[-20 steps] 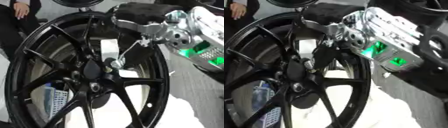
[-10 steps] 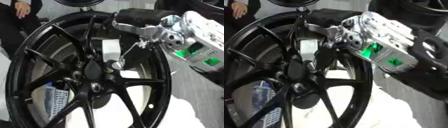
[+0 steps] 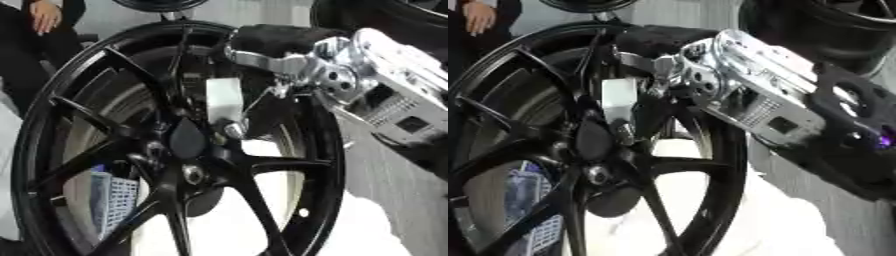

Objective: Pull the pin out of the wheel hub.

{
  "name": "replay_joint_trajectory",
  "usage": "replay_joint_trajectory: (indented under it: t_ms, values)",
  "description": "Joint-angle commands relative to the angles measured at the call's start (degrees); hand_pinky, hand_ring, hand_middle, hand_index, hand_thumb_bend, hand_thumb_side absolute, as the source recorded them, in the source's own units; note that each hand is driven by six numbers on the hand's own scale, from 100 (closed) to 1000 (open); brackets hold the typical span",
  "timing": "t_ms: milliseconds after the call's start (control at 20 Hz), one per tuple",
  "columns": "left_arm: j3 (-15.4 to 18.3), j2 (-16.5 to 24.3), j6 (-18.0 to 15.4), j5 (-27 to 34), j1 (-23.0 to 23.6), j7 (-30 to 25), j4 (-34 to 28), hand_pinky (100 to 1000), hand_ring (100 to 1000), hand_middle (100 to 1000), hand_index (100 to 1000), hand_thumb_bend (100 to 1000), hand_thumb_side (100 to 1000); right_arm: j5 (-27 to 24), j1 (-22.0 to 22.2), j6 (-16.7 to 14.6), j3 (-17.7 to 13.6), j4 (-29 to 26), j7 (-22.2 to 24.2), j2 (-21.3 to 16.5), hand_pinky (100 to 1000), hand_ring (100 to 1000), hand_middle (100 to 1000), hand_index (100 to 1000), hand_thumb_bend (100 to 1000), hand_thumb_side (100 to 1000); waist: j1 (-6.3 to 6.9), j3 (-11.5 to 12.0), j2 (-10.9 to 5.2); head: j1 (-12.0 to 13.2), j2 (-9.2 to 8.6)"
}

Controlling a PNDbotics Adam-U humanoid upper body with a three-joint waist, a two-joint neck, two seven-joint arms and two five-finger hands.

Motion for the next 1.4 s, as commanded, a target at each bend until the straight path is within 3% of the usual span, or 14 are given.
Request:
replay_joint_trajectory:
  t_ms: [50, 500, 800, 1150, 1400]
  values:
    - [0.2, 0.7, 0.1, -0.3, -0.4, 0.0, -0.6, 879, 761, 597, 749, 100, 570, -0.7, -0.9, 6.7, -0.6, -0.6, 5.8, -0.5, 863, 783, 608, 751, 333, 205, 0.34, 0.1, -1.04, -0.2, -0.72]
    - [0.3, 0.7, 0.1, -0.4, -0.3, 0.0, -0.6, 881, 762, 598, 746, 100, 574, -1.7, -0.1, 7.5, -0.8, -1.7, 6.0, -1.3, 861, 752, 524, 702, 297, 134, 0.24, 0.2, -0.97, -0.2, -0.75]
    - [0.3, 0.7, 0.1, -0.4, -0.3, 0.0, -0.6, 882, 762, 598, 744, 100, 577, -2.4, 0.2, 8.7, -0.9, -1.7, 6.4, -1.5, 854, 737, 514, 707, 281, 118, 0.18, 0.2, -0.99, -0.3, -0.73]
    - [0.3, 0.7, 0.1, -0.4, -0.3, -0.1, -0.6, 883, 763, 599, 744, 100, 578, -1.9, 0.4, 9.4, -1.0, -1.9, 6.5, -1.9, 850, 761, 631, 789, 407, 206, 0.14, 0.1, -1.09, -0.3, -0.73]
    - [0.2, 0.7, 0.0, -0.6, -0.2, -0.2, -0.6, 884, 763, 599, 744, 100, 579, 0.8, 0.6, 9.5, -1.1, -1.5, 7.1, -2.0, 850, 773, 665, 806, 436, 247, 0.21, 0.0, -1.17, -0.3, -0.79]
